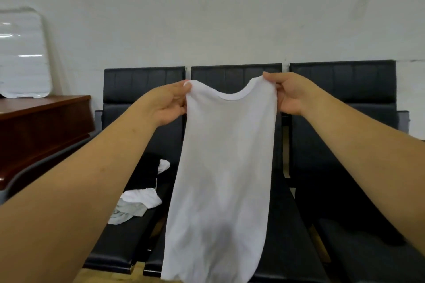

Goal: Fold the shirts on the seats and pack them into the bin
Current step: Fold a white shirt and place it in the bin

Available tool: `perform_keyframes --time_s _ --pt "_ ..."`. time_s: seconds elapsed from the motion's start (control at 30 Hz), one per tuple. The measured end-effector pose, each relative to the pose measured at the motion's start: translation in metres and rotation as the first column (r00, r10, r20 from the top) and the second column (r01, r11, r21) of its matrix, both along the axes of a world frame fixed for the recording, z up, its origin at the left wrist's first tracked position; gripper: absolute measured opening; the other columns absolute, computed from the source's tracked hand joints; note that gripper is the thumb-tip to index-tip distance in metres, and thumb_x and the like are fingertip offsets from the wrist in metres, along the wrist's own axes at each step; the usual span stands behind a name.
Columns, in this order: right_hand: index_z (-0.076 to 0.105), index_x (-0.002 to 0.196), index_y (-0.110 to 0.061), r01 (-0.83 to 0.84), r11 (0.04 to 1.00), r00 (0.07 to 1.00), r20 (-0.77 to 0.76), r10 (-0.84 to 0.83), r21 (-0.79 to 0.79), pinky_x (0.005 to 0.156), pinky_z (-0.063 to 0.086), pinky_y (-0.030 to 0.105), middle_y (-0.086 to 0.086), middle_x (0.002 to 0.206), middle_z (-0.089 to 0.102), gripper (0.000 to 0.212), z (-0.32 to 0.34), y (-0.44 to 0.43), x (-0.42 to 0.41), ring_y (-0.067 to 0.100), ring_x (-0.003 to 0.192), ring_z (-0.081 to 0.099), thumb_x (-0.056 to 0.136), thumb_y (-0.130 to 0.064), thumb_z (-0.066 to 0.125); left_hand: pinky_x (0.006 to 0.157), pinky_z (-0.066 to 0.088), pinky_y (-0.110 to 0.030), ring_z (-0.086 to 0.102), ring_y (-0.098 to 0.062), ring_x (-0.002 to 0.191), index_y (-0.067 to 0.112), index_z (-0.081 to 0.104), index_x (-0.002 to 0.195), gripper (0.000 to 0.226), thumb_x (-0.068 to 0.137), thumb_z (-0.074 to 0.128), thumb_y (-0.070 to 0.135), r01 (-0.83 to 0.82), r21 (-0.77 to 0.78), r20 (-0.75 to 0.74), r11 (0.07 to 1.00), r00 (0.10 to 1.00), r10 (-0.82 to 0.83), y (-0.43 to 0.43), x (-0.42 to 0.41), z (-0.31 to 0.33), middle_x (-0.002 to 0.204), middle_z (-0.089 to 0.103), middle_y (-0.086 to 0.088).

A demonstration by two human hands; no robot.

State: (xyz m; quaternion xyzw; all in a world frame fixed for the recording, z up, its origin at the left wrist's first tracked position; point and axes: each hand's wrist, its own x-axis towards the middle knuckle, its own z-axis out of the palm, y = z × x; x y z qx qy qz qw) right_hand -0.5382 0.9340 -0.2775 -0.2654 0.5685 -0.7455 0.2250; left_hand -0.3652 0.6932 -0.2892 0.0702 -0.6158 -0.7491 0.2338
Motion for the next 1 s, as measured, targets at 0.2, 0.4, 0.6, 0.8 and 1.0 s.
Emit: perform_keyframes --time_s 0.2,0.4,0.6,0.8,1.0 --pt "0.065 0.122 -0.001 0.038 0.999 0.999 -0.031 -0.037 0.021 0.082 0.062 0.039 0.013 0.114 0.072 0.031 -0.007 0.005 0.0 0.025 0.1 0.073 0.093 -0.011 0.07 0.079 0.056 -0.03 0.065 -0.026 0.102 0.002 0.068 0.097 0.018 0.101 0.051 -0.002 -0.225 -0.306 0.211 0.925 0.932 0.296 -0.015 0.003 -0.025 0.118 0.067 -0.019" --pt "0.063 0.123 -0.002 0.139 0.986 0.99 -0.043 -0.135 0.095 0.077 0.062 0.04 0.014 0.119 0.069 0.038 -0.016 0.008 -0.009 0.028 0.101 0.073 0.087 -0.007 0.075 0.076 0.059 -0.034 0.066 -0.022 0.091 0.011 0.065 0.109 0.018 0.106 0.049 0.017 -0.198 -0.477 0.272 0.856 0.893 0.358 -0.015 0.013 -0.02 0.102 0.069 -0.01" --pt "0.062 0.125 0.003 0.146 0.987 0.989 0.0 -0.146 -0.06 0.069 0.062 0.037 0.018 0.122 0.069 0.039 0.015 0.009 -0.012 0.029 0.101 0.072 0.087 -0.001 0.072 0.084 0.054 -0.03 0.065 -0.017 0.085 0.016 0.063 0.1 0.015 0.097 0.061 0.002 -0.269 -0.204 -0.182 0.941 0.955 0.233 -0.012 -0.003 0.018 0.101 0.067 -0.005" --pt "0.05 0.143 -0.008 0.107 0.955 0.994 0.044 -0.099 -0.277 0.091 0.058 0.035 0.02 0.131 0.058 0.053 0.038 0.015 -0.006 0.024 0.11 0.064 0.094 0.007 0.06 0.09 0.058 -0.028 0.07 -0.02 0.105 0.016 0.064 0.116 0.033 0.09 0.068 -0.004 -0.248 -0.093 -0.295 0.964 0.932 0.211 -0.011 0.0 0.049 0.118 0.07 -0.007" --pt "0.069 0.122 -0.005 0.223 0.949 0.969 -0.059 -0.241 -0.223 0.1 0.054 0.031 0.01 0.114 0.068 0.032 0.042 0.017 -0.011 0.021 0.111 0.065 0.093 0.007 0.06 0.091 0.056 -0.025 0.066 -0.015 0.092 0.014 0.071 0.107 0.021 0.087 0.077 0.009 -0.528 -0.431 -0.282 0.732 0.849 0.446 -0.021 0.002 0.053 0.097 0.068 -0.004"
